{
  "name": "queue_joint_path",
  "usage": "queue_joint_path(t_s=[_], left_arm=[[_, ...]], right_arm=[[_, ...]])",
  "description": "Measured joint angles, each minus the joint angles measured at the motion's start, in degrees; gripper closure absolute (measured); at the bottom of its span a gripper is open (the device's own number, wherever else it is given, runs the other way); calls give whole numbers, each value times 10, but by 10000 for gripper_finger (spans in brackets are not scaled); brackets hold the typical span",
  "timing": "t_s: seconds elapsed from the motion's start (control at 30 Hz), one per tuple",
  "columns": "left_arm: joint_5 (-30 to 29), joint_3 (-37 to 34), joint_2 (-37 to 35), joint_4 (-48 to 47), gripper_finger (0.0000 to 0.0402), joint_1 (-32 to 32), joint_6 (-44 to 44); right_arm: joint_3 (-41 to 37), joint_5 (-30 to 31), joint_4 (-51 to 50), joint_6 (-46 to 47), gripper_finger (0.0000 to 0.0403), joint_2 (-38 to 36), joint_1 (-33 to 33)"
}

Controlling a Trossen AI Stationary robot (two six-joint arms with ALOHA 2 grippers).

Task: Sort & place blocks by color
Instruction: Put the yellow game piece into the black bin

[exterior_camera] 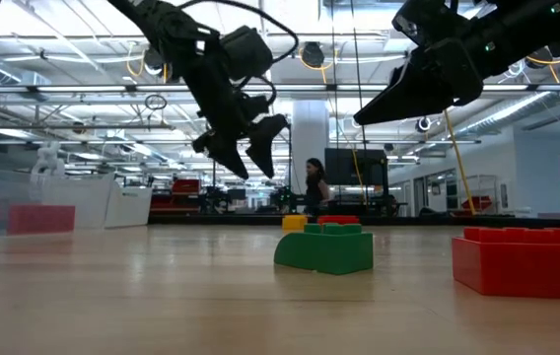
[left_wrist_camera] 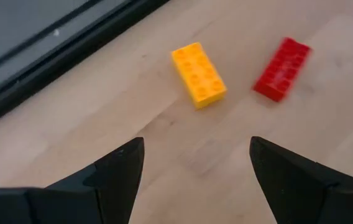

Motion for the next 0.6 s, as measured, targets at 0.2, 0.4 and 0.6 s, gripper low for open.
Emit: queue_joint_path(t_s=[0.2, 0.4, 0.6], left_arm=[[70, 0, 0, 50, 108, 8, 15], [93, 0, 0, 103, 108, 5, 18], [80, 19, 1, 84, 108, 24, -22]], right_arm=[[0, 1, -8, -11, 167, 0, -1], [0, 1, 6, -13, 167, 0, -1], [0, 1, 32, -28, 167, -12, -1]])
